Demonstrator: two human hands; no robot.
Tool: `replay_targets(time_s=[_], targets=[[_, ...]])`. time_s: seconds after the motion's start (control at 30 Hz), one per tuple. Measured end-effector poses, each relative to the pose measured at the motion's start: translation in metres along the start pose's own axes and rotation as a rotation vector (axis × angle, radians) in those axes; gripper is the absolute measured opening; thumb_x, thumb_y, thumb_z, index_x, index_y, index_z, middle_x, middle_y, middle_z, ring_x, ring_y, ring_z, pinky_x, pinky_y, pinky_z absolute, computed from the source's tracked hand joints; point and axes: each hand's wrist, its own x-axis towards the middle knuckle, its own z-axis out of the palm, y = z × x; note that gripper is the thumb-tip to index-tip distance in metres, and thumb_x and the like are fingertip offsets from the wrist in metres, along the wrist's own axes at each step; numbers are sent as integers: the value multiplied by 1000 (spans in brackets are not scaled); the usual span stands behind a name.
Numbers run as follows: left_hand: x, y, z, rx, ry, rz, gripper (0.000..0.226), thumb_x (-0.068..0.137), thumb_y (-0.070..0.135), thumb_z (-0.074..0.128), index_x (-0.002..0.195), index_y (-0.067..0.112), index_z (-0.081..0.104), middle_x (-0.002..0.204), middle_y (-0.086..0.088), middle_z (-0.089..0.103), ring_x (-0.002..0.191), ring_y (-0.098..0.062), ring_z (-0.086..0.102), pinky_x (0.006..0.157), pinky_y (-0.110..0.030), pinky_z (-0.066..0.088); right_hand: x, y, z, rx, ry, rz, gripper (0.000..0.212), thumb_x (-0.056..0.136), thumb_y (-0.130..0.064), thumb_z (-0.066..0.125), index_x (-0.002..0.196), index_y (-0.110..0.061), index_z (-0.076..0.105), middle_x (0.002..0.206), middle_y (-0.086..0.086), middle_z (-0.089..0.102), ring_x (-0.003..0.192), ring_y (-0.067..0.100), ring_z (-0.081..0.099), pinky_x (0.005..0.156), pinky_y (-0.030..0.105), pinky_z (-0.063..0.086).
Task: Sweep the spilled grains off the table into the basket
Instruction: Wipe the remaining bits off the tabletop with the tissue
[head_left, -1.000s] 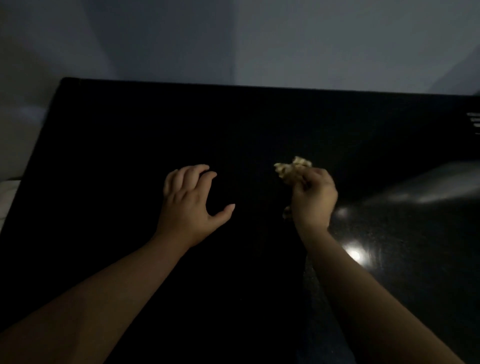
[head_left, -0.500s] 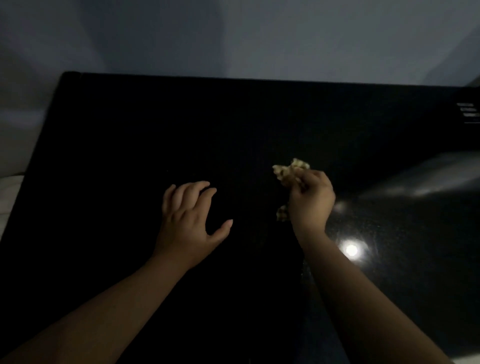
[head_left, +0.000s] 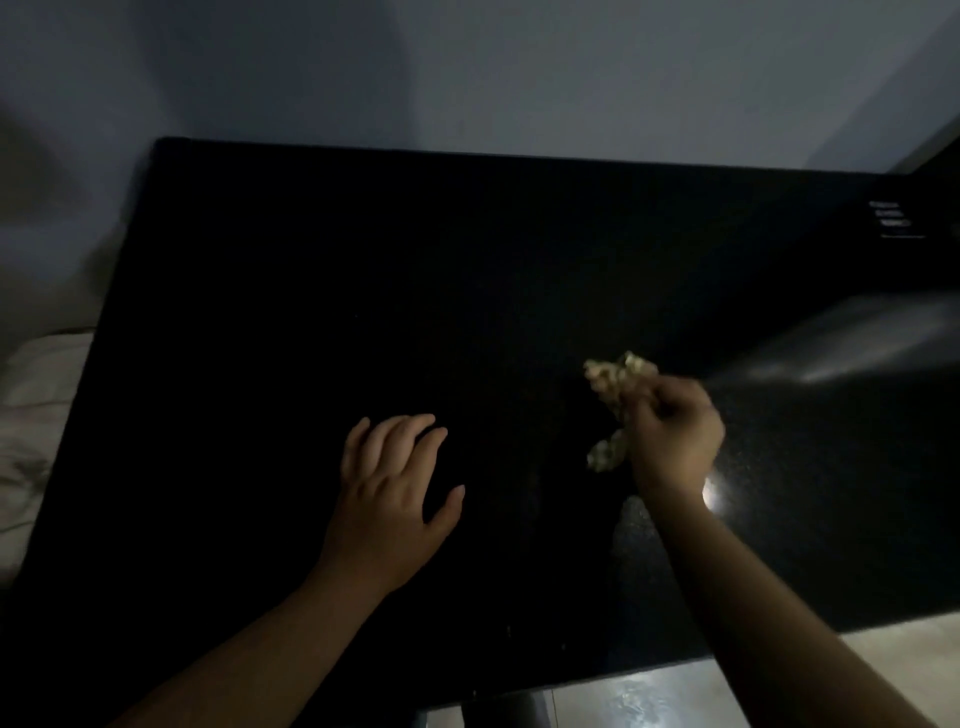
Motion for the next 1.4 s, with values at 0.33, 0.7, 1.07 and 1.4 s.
replay_targets(time_s=[0.33, 0.7, 1.07, 1.4], targets=[[-1, 3, 3, 0, 18, -7, 56, 86, 50, 40, 127, 15, 55, 135, -3, 48, 127, -23, 38, 111, -52, 25, -56, 16, 8, -85, -371, -282, 21, 81, -7, 72, 95, -23, 76, 95, -13, 62, 92, 10, 60, 80, 22, 48], [-34, 17, 9, 0, -19, 260, 42, 93, 37, 42, 123, 15, 61, 132, -2, 54, 128, -23, 43, 110, -52, 27, -15, 28, 8, -144, -179, -196, 22, 81, -2, 66, 99, -12, 74, 96, -2, 62, 94, 22, 60, 84, 23, 45], [-118, 37, 1, -62, 16, 8, 52, 98, 44, 28, 120, 13, 64, 128, -2, 57, 125, -17, 43, 112, -42, 23, -72, 39, -39, -51, -300, -231, 17, 84, -6, 68, 94, -17, 75, 96, -2, 63, 90, 21, 61, 77, 25, 47], [-144, 39, 3, 1, 33, -153, 48, 91, 40, 37, 119, 12, 65, 126, -3, 59, 121, -21, 48, 112, -42, 24, -170, 66, -57, 18, -604, -463, 22, 85, -25, 58, 100, -24, 74, 101, -10, 61, 95, 4, 50, 81, 8, 37]])
